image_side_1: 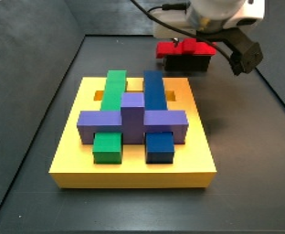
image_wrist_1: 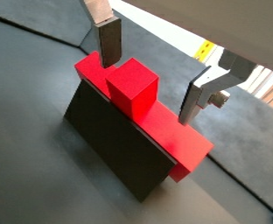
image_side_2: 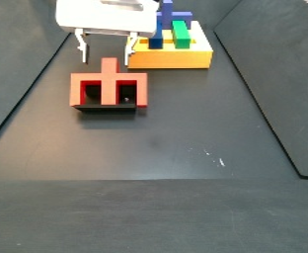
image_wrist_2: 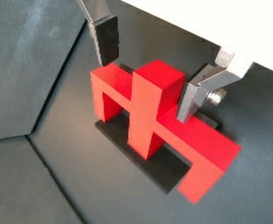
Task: Pick up the red object. Move up. Place the red object on the fixture. Regrasp the red object. Move to above the board. Insert the red object.
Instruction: Regrasp the red object.
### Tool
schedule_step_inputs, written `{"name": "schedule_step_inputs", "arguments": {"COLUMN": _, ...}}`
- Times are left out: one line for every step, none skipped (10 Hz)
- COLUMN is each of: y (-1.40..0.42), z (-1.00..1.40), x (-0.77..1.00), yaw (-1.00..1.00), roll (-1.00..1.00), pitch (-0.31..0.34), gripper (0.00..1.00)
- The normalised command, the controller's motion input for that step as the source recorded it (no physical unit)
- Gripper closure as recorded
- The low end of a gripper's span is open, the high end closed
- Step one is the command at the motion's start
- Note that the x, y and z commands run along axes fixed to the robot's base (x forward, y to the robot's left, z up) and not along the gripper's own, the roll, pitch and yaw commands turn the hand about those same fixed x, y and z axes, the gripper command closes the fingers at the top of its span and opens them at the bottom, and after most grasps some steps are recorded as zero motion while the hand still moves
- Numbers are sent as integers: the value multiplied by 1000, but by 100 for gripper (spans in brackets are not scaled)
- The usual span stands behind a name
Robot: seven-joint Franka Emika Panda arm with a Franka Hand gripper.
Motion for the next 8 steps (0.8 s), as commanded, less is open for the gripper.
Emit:
{"name": "schedule_step_inputs", "arguments": {"y": 0, "z": -163, "x": 0, "yaw": 0, "roll": 434, "pitch": 103, "gripper": 0}}
{"name": "schedule_step_inputs", "arguments": {"y": 20, "z": -226, "x": 0, "yaw": 0, "roll": 197, "pitch": 0, "gripper": 0}}
{"name": "schedule_step_inputs", "arguments": {"y": 43, "z": -77, "x": 0, "yaw": 0, "roll": 40, "pitch": 0, "gripper": 0}}
{"name": "schedule_step_inputs", "arguments": {"y": 54, "z": -60, "x": 0, "yaw": 0, "roll": 6, "pitch": 0, "gripper": 0}}
{"name": "schedule_step_inputs", "arguments": {"y": 40, "z": -131, "x": 0, "yaw": 0, "roll": 83, "pitch": 0, "gripper": 0}}
{"name": "schedule_step_inputs", "arguments": {"y": 26, "z": -37, "x": 0, "yaw": 0, "roll": 137, "pitch": 0, "gripper": 0}}
{"name": "schedule_step_inputs", "arguments": {"y": 0, "z": -86, "x": 0, "yaw": 0, "roll": 234, "pitch": 0, "gripper": 0}}
{"name": "schedule_step_inputs", "arguments": {"y": 0, "z": 0, "x": 0, "yaw": 0, "roll": 0, "pitch": 0, "gripper": 0}}
